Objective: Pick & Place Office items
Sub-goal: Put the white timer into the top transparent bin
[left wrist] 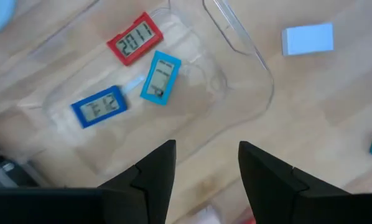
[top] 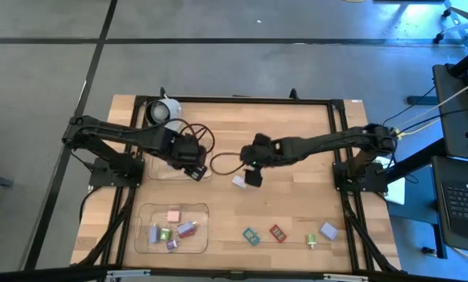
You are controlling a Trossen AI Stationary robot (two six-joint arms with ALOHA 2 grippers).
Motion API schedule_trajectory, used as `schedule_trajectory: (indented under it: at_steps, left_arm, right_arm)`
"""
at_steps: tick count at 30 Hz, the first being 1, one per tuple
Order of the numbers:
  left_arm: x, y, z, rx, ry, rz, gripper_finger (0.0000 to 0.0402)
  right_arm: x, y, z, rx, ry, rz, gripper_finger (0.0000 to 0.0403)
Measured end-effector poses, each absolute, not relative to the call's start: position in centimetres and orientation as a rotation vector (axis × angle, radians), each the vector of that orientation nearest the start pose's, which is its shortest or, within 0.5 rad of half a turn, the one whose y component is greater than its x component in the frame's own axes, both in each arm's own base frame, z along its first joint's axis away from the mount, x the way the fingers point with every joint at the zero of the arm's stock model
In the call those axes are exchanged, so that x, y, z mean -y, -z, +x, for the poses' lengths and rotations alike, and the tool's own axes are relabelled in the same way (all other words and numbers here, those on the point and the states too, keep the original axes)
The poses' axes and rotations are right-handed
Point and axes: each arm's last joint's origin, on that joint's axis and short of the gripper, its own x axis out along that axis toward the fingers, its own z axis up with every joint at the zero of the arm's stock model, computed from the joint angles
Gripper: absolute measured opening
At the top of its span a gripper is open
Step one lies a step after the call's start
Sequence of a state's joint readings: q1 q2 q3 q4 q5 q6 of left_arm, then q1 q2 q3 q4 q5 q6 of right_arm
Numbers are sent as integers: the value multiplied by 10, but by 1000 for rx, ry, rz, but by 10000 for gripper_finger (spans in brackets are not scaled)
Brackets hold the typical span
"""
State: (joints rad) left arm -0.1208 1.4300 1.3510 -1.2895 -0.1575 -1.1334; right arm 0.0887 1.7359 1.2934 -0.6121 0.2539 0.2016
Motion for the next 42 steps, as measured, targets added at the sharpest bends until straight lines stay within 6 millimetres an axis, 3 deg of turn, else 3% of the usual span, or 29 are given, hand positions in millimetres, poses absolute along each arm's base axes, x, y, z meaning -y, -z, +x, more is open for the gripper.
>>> schedule_trajectory:
  at_steps: [8,17,23,28,34,42]
  left_arm:
    - [54,-340,226,-1220,-807,-614,173]
    - [73,-345,214,-1255,-703,-489,169]
    - [83,-345,210,-1261,-643,-413,169]
    - [87,-346,208,-1240,-645,-387,169]
    - [88,-346,208,-1210,-661,-369,169]
    - [87,-347,209,-1135,-733,-378,169]
  right_arm:
    - [-50,-200,376,-998,218,28,334]
    - [-56,-156,386,-1047,391,201,334]
    - [-62,-130,388,-1143,314,200,334]
    - [-62,-126,390,-1159,281,173,329]
    - [-63,-125,390,-1163,266,172,276]
    - [-63,-125,390,-1176,230,180,155]
